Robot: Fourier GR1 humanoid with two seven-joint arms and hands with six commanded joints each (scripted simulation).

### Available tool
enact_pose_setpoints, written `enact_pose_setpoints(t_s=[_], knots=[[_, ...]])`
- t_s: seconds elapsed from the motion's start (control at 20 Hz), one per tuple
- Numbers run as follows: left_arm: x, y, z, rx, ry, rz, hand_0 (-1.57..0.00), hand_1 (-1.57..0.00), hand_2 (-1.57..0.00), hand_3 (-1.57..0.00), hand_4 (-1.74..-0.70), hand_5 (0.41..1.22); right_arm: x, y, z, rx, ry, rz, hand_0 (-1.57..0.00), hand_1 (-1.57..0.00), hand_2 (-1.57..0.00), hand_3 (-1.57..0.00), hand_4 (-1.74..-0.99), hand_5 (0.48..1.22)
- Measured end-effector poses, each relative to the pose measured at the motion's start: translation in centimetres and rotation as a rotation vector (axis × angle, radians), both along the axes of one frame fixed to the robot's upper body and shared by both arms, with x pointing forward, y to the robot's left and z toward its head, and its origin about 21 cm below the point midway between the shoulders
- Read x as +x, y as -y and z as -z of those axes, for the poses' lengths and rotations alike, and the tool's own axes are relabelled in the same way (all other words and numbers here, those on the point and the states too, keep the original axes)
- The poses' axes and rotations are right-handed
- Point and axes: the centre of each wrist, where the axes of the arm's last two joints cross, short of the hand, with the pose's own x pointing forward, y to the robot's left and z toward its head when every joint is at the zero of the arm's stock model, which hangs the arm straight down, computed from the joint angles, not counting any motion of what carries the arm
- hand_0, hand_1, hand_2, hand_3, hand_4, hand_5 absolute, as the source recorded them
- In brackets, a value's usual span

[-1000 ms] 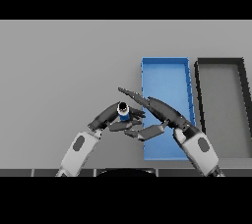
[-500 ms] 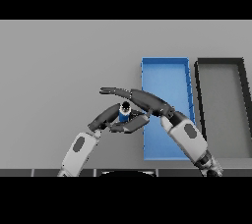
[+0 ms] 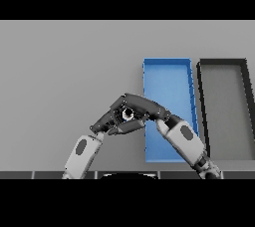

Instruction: Pick up the blue pipe and place it into the blue bin.

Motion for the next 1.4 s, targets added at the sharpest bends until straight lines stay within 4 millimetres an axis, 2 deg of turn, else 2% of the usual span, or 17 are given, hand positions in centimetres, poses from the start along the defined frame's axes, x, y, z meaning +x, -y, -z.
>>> enact_pose_setpoints(t_s=[0.1, 0.2, 0.45, 0.5, 0.55, 0.6, 0.7, 0.85, 0.95, 1.05, 1.15, 1.25, 1.4], knots=[[0.3, 0.2, 0.0, 0.005, -0.002, 0.0, -1.57, -1.57, -1.57, -1.44, -1.72, 1.221, 0.0, -0.3, 0.2, 0.004, 0.032, -0.011, -1.48, -1.48, -1.48, -1.4, -1.692, 1.071], [0.4, 0.2, -0.2, -0.005, 0.01, 0.004, -1.57, -1.57, -1.57, -1.43, -1.73, 1.221, -0.2, -0.3, 0.1, 0.014, 0.053, -0.017, -1.51, -1.51, -1.51, -1.46, -1.71, 1.125], [0.1, -0.3, -0.4, 0.007, 0.042, -0.024, -1.57, -1.57, -1.57, -1.45, -1.72, 1.221, -0.6, -0.9, 0.5, 0.072, 0.047, -0.003, -1.55, -1.55, -1.55, -1.54, -1.731, 1.19], [0.0, -0.5, -0.2, 0.014, 0.074, -0.051, -1.46, -1.34, -1.29, -1.17, -1.6, 1.221, -0.6, -1.0, 0.4, 0.06, 0.045, 0.011, -1.56, -1.56, -1.56, -1.54, -1.733, 1.196], [0.1, -0.6, -0.3, 0.045, 0.082, -0.067, -1.17, -1.07, -1.03, -0.93, -1.47, 1.221, -0.4, -0.8, 0.4, 0.058, 0.053, 0.026, -1.56, -1.56, -1.56, -1.55, -1.734, 1.201], [0.1, -1.0, -0.1, 0.046, 0.094, -0.034, -0.94, -0.86, -0.83, -0.75, -1.37, 1.221, -0.5, -0.7, 0.4, 0.051, 0.056, 0.031, -1.56, -1.56, -1.56, -1.55, -1.736, 1.205], [0.8, -1.5, -0.3, 0.089, 0.097, 0.017, -0.6, -0.55, -0.53, -0.48, -1.21, 1.221, -0.9, -1.2, 0.3, 0.038, 0.036, 0.048, -1.56, -1.56, -1.56, -1.56, -1.738, 1.211], [0.5, -1.3, -0.4, 0.139, 0.087, 0.023, -0.31, -0.28, -0.27, -0.24, -1.05, 0.938, -0.9, -1.3, 0.1, 0.018, 0.037, 0.061, -1.57, -1.57, -1.57, -1.56, -1.739, 1.216], [0.2, -1.2, -0.5, 0.138, 0.067, 0.001, -0.2, -0.18, -0.17, -0.16, -1.0, 0.77, -1.1, -1.4, 0.1, 0.016, 0.048, 0.065, -1.57, -1.57, -1.57, -1.57, -1.74, 1.218], [0.6, -1.1, -0.7, 0.141, 0.044, -0.007, -0.12, -0.11, -0.11, -0.1, -0.97, 0.647, -0.9, -1.3, 0.1, 0.011, 0.063, 0.079, -1.57, -1.57, -1.57, -1.57, -1.74, 1.219], [0.5, -1.1, -0.2, 0.145, -0.006, -0.019, -0.08, -0.07, -0.07, -0.06, -0.97, 0.567, -0.8, -1.4, 0.3, 0.014, 0.054, 0.072, -1.57, -1.57, -1.57, -1.57, -1.741, 1.22], [0.4, -1.2, -0.3, 0.15, 0.015, -0.029, -0.05, -0.05, -0.04, -0.04, -0.95, 0.513, -1.0, -1.2, 0.4, 0.043, 0.032, 0.059, -1.57, -1.57, -1.57, -1.57, -1.741, 1.22], [0.5, -1.7, 0.1, 0.182, 0.011, -0.038, -0.03, -0.02, -0.02, -0.02, -0.92, 0.482, -0.8, -1.3, -0.4, 0.11, -0.025, 0.04, -1.57, -1.57, -1.57, -1.57, -1.741, 1.221]])
